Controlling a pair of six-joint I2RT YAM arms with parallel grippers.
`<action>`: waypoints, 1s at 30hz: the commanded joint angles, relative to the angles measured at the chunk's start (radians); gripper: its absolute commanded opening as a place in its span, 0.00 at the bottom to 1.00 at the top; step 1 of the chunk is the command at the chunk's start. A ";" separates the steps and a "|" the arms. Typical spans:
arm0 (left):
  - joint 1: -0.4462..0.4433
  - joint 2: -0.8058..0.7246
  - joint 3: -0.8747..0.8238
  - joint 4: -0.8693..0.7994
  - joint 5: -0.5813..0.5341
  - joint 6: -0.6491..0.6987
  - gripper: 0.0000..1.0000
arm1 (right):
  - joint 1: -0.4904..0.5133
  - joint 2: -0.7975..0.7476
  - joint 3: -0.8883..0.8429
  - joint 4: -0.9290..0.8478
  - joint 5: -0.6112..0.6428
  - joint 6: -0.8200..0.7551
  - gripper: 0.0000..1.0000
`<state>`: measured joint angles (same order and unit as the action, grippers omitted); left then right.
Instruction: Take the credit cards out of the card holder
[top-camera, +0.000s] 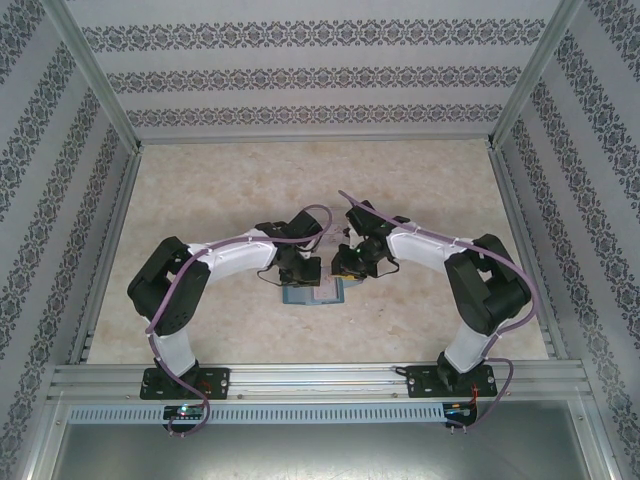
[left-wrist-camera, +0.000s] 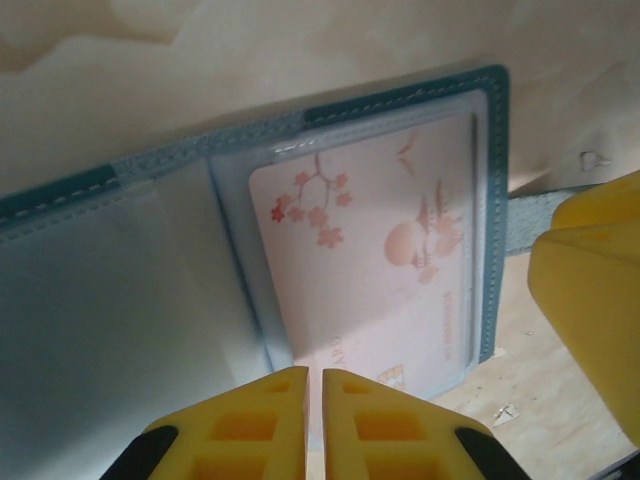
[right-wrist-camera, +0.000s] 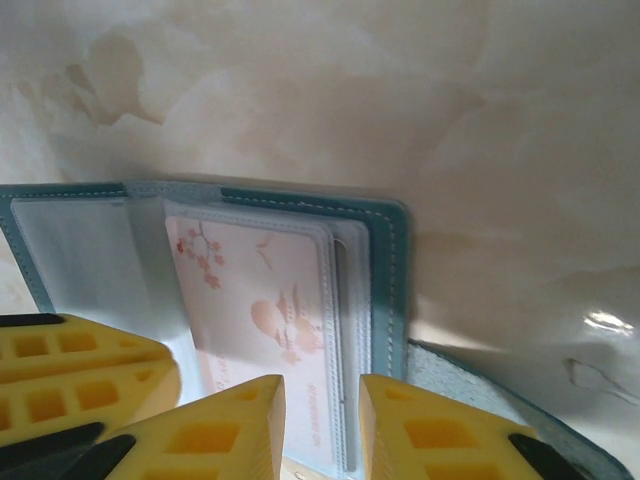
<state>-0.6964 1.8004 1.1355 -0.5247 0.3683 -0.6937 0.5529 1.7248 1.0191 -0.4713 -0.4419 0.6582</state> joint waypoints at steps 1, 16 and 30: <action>0.027 -0.015 -0.040 0.075 0.030 -0.031 0.12 | 0.011 0.024 0.027 0.009 -0.026 0.014 0.26; 0.046 -0.032 -0.066 0.095 0.040 -0.037 0.08 | 0.032 0.060 0.050 0.010 -0.034 0.015 0.26; 0.049 -0.057 -0.072 0.091 0.033 -0.034 0.06 | 0.036 0.097 0.053 0.022 -0.032 0.015 0.26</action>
<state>-0.6590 1.7882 1.0729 -0.4545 0.3962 -0.7200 0.5743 1.8057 1.0519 -0.4580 -0.4622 0.6590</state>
